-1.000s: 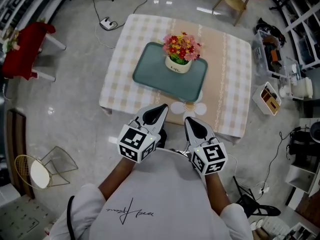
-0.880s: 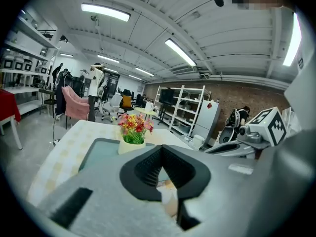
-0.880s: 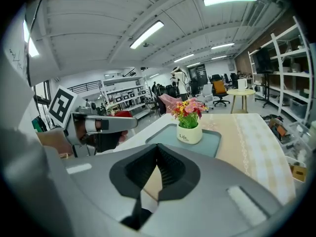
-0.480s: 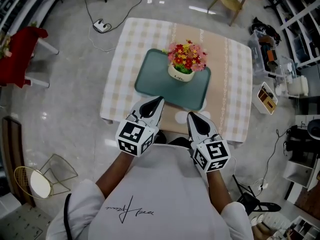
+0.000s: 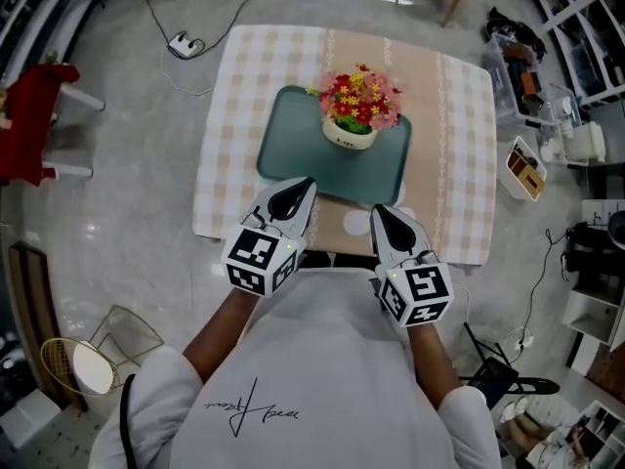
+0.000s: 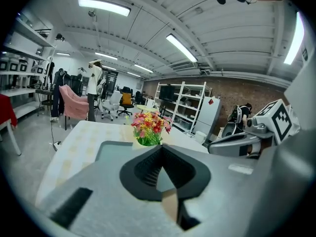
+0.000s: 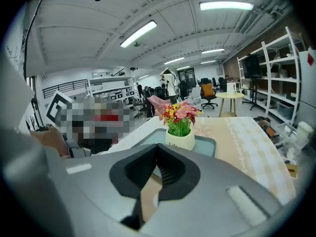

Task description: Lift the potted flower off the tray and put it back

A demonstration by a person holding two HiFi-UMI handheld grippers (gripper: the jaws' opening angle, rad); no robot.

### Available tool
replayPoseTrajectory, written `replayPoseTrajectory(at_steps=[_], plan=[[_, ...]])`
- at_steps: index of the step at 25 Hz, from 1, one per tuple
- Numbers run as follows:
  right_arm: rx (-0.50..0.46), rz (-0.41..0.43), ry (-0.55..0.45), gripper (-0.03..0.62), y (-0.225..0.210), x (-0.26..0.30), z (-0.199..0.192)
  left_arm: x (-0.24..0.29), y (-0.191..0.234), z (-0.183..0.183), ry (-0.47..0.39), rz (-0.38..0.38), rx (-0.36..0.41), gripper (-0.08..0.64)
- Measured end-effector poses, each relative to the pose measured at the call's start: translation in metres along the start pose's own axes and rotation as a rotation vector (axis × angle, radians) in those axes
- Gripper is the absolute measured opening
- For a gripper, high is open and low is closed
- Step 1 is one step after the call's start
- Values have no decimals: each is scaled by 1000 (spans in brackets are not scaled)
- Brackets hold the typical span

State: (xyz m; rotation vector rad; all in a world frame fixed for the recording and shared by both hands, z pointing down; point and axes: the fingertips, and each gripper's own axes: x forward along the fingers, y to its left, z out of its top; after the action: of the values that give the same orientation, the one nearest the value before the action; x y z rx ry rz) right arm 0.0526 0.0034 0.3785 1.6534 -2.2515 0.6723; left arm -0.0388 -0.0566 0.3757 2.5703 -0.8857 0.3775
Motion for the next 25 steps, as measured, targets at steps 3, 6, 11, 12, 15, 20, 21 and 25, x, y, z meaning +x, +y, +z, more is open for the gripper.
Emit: replayPoseTrajectory(at_steps=[3, 6, 11, 12, 15, 20, 21, 25], plan=[[3, 8, 11, 9, -5, 6, -2, 11, -1, -3, 15, -2, -3, -2], [10, 14, 22, 9, -12, 11, -1, 19, -6, 1, -2, -42, -41, -2], [30, 42, 47, 15, -17, 20, -3, 33, -3, -3, 33, -38, -34, -2], [29, 46, 49, 15, -18, 22, -3, 35, -2, -5, 49, -28, -19, 0], [26, 58, 62, 16, -22, 29, -4, 42, 0, -11, 87, -20, 11, 2], [21, 81, 81, 18, -29, 38, -4, 50, 5, -19, 114, -13, -16, 29], [23, 92, 82, 18, -30, 40, -4, 51, 6, -20, 115, -12, -19, 29], [15, 122, 96, 20, -33, 46, -4, 58, 9, -22, 131, -20, -24, 63]])
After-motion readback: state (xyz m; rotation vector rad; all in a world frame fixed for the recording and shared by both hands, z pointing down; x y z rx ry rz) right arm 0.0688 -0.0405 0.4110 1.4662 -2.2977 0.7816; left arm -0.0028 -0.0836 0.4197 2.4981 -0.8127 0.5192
